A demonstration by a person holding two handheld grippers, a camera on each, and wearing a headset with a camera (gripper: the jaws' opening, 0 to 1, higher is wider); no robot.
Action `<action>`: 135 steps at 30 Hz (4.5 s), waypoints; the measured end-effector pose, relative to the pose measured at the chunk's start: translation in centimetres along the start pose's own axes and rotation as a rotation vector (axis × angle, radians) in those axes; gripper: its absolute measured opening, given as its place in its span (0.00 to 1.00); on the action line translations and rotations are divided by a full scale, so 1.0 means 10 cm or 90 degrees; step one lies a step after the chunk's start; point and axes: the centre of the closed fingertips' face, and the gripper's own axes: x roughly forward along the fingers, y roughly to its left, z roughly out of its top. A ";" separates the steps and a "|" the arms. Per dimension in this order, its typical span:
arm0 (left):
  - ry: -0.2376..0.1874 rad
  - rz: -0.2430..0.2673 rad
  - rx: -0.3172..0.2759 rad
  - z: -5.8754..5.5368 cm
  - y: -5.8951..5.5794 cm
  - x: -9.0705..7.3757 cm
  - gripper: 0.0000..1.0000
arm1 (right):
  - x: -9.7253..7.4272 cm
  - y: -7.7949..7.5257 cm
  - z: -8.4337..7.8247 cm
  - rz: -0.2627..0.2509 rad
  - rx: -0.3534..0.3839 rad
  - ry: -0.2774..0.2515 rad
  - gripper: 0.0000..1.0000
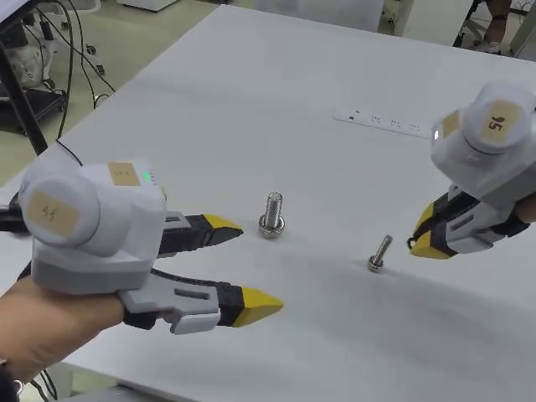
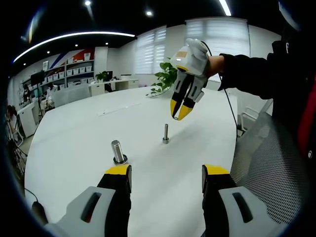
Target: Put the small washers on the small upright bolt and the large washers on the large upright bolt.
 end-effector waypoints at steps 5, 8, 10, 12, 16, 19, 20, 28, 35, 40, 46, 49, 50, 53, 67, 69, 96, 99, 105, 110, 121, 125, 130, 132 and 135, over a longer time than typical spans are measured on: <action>-0.001 0.000 0.000 0.00 0.00 0.00 0.57 | 0.01 -0.07 0.08 -0.001 -0.018 0.001 0.13; -0.002 0.000 0.000 0.00 0.00 0.00 0.57 | 0.03 -0.09 0.13 0.001 -0.024 0.001 0.13; -0.003 0.001 -0.001 0.00 0.01 0.00 0.57 | 0.04 -0.11 0.13 0.002 -0.030 0.004 0.13; -0.003 0.001 -0.001 0.00 0.01 0.00 0.57 | 0.09 -0.13 0.14 0.007 -0.031 0.005 0.13; -0.003 0.002 -0.003 0.00 0.01 -0.01 0.57 | 0.14 -0.12 0.13 0.012 -0.035 0.013 0.13; -0.003 0.004 -0.004 -0.01 0.01 -0.01 0.57 | 0.17 -0.11 0.12 0.018 -0.035 0.015 0.13; -0.003 0.004 -0.004 -0.01 0.01 -0.01 0.57 | 0.19 -0.11 0.12 0.020 -0.035 0.017 0.13; -0.002 0.005 -0.005 -0.01 0.02 -0.01 0.57 | 0.23 -0.10 0.12 0.029 -0.037 0.024 0.13; -0.001 0.007 -0.006 -0.02 0.02 -0.02 0.56 | 0.27 -0.09 0.11 0.033 -0.036 0.028 0.13; 0.000 0.007 -0.006 -0.02 0.02 -0.02 0.56 | 0.32 -0.08 0.10 0.038 -0.036 0.031 0.13; 0.001 0.006 -0.006 -0.02 0.01 -0.02 0.56 | 0.38 -0.06 0.09 0.040 -0.033 0.034 0.13; 0.001 0.006 -0.007 -0.03 0.01 -0.03 0.56 | 0.41 -0.04 0.07 0.042 -0.032 0.037 0.13; 0.001 0.006 -0.007 -0.03 0.01 -0.03 0.56 | 0.42 -0.03 0.07 0.044 -0.030 0.036 0.13; 0.001 0.006 -0.007 -0.03 0.01 -0.03 0.56 | 0.46 -0.03 0.05 0.046 -0.026 0.037 0.13; 0.004 0.007 -0.007 -0.05 0.02 -0.04 0.56 | 0.61 0.02 0.03 0.055 -0.017 0.045 0.13; 0.004 0.006 -0.006 -0.05 0.02 -0.04 0.56 | 0.62 0.02 0.03 0.055 -0.017 0.044 0.13; 0.008 0.003 -0.004 -0.06 0.01 -0.04 0.56 | 0.70 0.01 0.01 0.054 -0.004 0.038 0.14; 0.008 0.004 -0.004 -0.06 0.01 -0.04 0.56 | 0.70 0.01 0.02 0.052 0.002 0.033 0.14; 0.009 0.003 -0.004 -0.06 0.01 -0.03 0.56 | 0.69 0.01 0.02 0.044 0.010 0.021 0.16; 0.011 0.003 -0.004 -0.06 0.01 -0.03 0.56 | 0.67 -0.01 0.03 0.031 0.027 -0.005 0.21; 0.012 0.001 -0.005 -0.06 0.01 -0.02 0.56 | 0.58 0.05 0.01 0.011 0.071 -0.055 0.30; 0.013 -0.001 -0.005 -0.06 0.01 0.00 0.56 | 0.52 0.05 0.03 -0.004 0.088 -0.082 0.32; 0.013 -0.005 -0.004 -0.05 0.00 0.01 0.56 | 0.41 0.04 0.05 -0.026 0.104 -0.111 0.34; 0.013 -0.006 -0.004 -0.05 0.00 0.02 0.57 | 0.36 0.03 0.06 -0.036 0.116 -0.126 0.34; 0.012 -0.009 -0.003 -0.04 -0.01 0.03 0.57 | 0.30 0.03 0.06 -0.049 0.128 -0.145 0.35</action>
